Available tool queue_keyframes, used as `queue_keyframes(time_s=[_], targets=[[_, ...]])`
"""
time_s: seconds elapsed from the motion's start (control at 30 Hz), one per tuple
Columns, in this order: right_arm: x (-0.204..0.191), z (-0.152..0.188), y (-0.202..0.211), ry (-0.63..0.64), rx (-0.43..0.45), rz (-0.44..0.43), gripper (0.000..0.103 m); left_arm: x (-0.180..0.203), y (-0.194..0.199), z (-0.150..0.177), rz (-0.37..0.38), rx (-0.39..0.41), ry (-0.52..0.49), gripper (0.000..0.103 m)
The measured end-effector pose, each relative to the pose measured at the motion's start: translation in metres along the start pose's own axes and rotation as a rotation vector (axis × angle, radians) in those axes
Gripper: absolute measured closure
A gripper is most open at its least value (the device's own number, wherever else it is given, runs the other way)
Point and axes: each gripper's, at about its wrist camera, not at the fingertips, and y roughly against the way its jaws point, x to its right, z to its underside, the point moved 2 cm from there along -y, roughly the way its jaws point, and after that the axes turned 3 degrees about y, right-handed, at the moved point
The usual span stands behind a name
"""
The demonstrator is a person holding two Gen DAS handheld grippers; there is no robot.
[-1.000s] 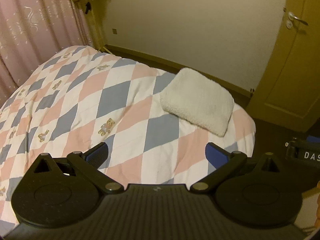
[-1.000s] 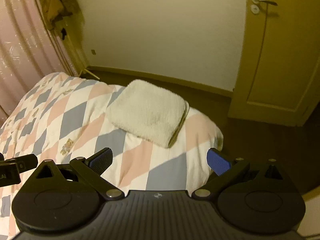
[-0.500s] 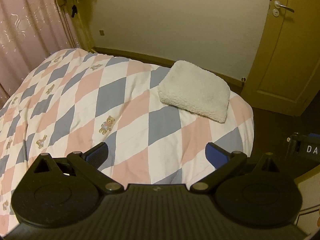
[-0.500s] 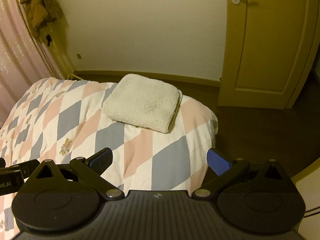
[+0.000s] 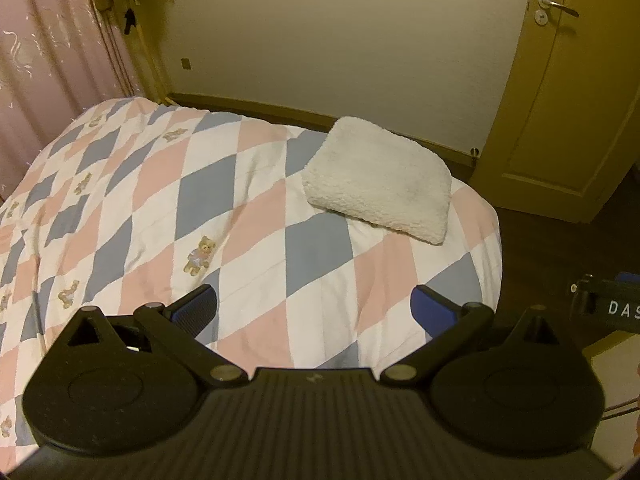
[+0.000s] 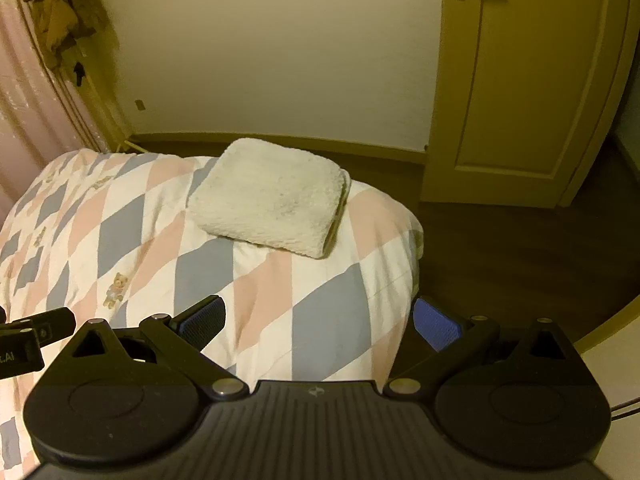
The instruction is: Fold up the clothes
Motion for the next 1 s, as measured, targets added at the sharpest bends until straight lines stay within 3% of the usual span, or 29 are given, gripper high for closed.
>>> queue_keyframes(time_s=[1.0], targets=[[0.012, -0.031, -0.056, 0.012, -0.069, 0.007, 0.000, 0.025, -0.064, -0.043, 0.016, -0.052, -0.018, 0.001]])
